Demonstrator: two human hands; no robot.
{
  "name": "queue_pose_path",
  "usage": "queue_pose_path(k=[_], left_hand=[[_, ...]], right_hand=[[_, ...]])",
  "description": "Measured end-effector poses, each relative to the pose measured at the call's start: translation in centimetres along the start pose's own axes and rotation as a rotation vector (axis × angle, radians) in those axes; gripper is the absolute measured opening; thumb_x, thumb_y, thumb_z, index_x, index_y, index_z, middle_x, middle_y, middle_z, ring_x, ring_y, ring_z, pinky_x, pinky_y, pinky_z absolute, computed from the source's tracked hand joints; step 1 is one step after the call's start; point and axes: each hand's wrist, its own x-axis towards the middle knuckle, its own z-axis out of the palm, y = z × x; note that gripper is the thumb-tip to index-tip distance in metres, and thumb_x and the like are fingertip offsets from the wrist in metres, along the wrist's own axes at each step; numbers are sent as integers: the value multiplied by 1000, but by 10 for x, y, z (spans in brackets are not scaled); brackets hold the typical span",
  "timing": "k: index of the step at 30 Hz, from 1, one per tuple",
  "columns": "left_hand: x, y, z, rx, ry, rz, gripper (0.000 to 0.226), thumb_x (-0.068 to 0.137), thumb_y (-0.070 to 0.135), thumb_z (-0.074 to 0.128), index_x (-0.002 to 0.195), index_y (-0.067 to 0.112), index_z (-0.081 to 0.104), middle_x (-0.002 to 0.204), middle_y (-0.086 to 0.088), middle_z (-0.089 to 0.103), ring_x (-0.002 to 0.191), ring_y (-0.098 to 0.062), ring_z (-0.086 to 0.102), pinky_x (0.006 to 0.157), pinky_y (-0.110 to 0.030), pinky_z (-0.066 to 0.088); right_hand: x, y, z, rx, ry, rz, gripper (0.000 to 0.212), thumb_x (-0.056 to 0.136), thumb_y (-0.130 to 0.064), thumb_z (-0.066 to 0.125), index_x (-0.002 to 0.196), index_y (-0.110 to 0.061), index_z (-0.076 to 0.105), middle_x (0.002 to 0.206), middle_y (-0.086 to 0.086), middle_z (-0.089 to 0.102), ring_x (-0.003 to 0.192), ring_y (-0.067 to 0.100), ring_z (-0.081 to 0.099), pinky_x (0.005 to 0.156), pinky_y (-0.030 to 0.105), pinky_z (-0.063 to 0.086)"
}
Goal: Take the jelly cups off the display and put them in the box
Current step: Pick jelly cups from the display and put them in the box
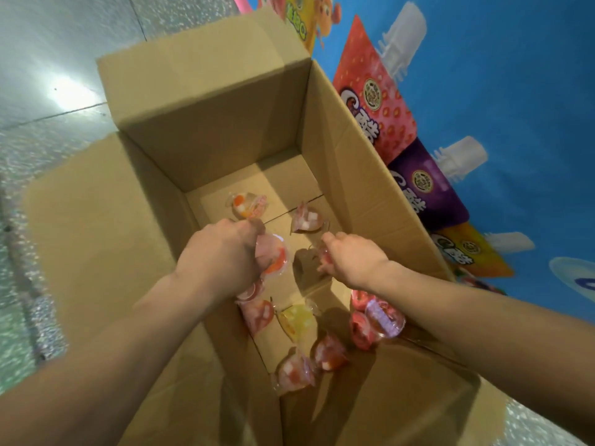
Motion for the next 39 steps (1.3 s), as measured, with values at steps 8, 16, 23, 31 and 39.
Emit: queue_pose_path(k=[8,16,23,31,39], left_hand=[[1,-12,-6,2,60,-54,43,89,44,66,129,32,58,104,-2,71,92,-28,67,69,-34,49],[-5,-21,-11,-7,-23,-117,41,91,51,60,128,35,56,106,-2,69,98,-29,65,75,-34,50],[9,-20,-29,-3,-6,-88,43,91,47,60,128,27,55,106,-5,69,100,-32,64,78,-38,53],[-3,18,-97,-141,26,-73,37,98,33,57,132,18,53,122,-8,67,114,-31,60,92,-38,48],[-69,76,-236,-181,55,14,38,95,35,61,130,24,52,118,-3,67,111,-27,61,90,-38,48]], right_hand=[[40,1,37,-93,-48,143,48,95,-39,62,130,-9,47,128,13,58,123,33,51,94,46,47],[46,4,34,-75,-46,150,39,98,-44,49,122,-14,59,124,11,59,117,33,52,95,44,42],[6,-1,-44,505,121,80,47,79,-46,81,113,-19,64,105,-5,70,95,11,65,86,26,53],[-72,-13,-149,722,480,16,45,78,-41,84,116,-28,64,104,-20,66,99,-5,61,82,7,45],[-195,-20,-264,855,633,63,43,73,-37,87,111,-28,69,102,-21,71,95,-5,64,82,14,50]])
